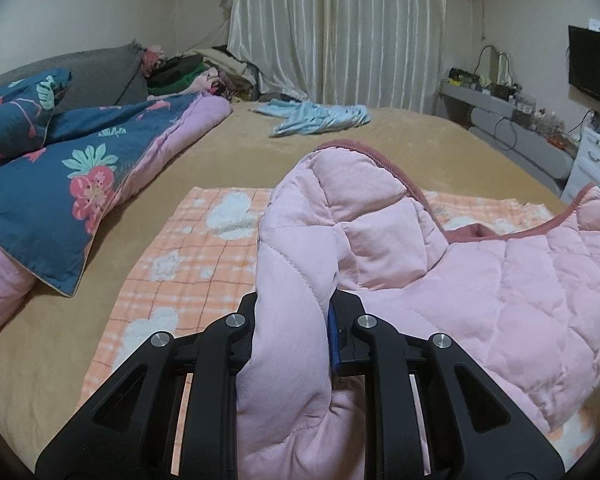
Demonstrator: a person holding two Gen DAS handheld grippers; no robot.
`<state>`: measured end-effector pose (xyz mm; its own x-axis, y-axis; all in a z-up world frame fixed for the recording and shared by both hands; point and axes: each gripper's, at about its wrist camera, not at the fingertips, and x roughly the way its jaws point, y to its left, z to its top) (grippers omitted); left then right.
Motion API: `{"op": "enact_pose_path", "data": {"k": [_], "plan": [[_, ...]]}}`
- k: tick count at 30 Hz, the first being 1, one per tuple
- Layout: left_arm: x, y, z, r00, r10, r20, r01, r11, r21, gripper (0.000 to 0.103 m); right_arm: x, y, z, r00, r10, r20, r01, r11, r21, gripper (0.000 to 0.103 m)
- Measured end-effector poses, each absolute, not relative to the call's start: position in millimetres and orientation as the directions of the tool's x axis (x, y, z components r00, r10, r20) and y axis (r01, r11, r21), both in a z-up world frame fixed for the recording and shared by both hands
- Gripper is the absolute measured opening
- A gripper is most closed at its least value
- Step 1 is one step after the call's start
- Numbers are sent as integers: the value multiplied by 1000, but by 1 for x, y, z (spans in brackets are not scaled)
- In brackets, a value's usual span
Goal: Fold large clothes
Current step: 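Lift and fold the jacket over with both tools, then open the left tool, then open both tools and pull them back from the folded pink jacket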
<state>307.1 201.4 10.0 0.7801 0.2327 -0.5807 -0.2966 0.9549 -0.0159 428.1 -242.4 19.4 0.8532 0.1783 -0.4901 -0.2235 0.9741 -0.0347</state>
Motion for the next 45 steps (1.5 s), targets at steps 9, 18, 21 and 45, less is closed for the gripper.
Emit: {"op": "enact_pose_path", "data": {"k": [9, 18, 21, 45], "plan": [[342, 208, -32, 706, 285, -649, -322, 944, 65, 13, 461, -222, -28, 807, 105, -581, -197, 975, -98, 16], [373, 213, -65, 646, 318, -694, -349, 932, 102, 15, 496, -214, -74, 748, 44, -662, -170, 977, -127, 18], [381, 215, -72, 634, 309, -709, -344, 934, 100, 15, 503, -214, -81, 747, 27, -664, -158, 978, -137, 18], [319, 212, -17, 655, 266, -708, -350, 936, 28, 81, 412, -239, -18, 759, 157, -632, -200, 980, 3, 99]]}}
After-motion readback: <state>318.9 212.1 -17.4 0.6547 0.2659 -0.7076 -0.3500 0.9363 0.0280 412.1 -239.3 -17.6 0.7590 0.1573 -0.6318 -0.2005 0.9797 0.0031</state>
